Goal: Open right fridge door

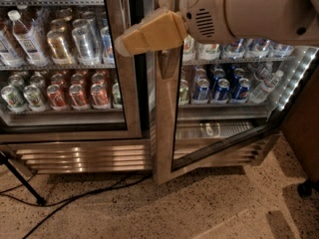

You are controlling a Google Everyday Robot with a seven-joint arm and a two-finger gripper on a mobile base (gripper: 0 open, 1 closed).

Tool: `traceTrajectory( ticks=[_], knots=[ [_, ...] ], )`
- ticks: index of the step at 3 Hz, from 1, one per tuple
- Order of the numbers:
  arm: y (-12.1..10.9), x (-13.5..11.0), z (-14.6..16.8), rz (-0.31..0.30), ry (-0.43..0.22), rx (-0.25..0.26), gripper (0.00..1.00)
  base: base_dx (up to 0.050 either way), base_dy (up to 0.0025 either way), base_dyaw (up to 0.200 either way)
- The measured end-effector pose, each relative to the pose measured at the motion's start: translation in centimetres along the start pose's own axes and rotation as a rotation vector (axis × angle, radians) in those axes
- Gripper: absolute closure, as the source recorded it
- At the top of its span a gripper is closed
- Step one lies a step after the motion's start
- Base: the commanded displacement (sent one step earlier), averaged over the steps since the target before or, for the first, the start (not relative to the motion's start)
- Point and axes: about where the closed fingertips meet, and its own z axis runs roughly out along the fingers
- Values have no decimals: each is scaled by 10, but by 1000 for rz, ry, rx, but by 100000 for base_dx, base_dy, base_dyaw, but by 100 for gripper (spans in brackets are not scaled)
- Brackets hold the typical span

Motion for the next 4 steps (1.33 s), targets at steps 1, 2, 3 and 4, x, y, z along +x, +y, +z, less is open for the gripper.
traceTrajectory(
  ticks=[1,2,3,4],
  knots=[
    [0,-1,0,0,0,0,0,0,0,0],
    [3,2,-3,-9,25,11,0,0,0,0],
    [3,2,-3,-9,25,11,0,0,0,0],
    [2,3,-7,-1,28,15,0,0,0,0]
  ],
)
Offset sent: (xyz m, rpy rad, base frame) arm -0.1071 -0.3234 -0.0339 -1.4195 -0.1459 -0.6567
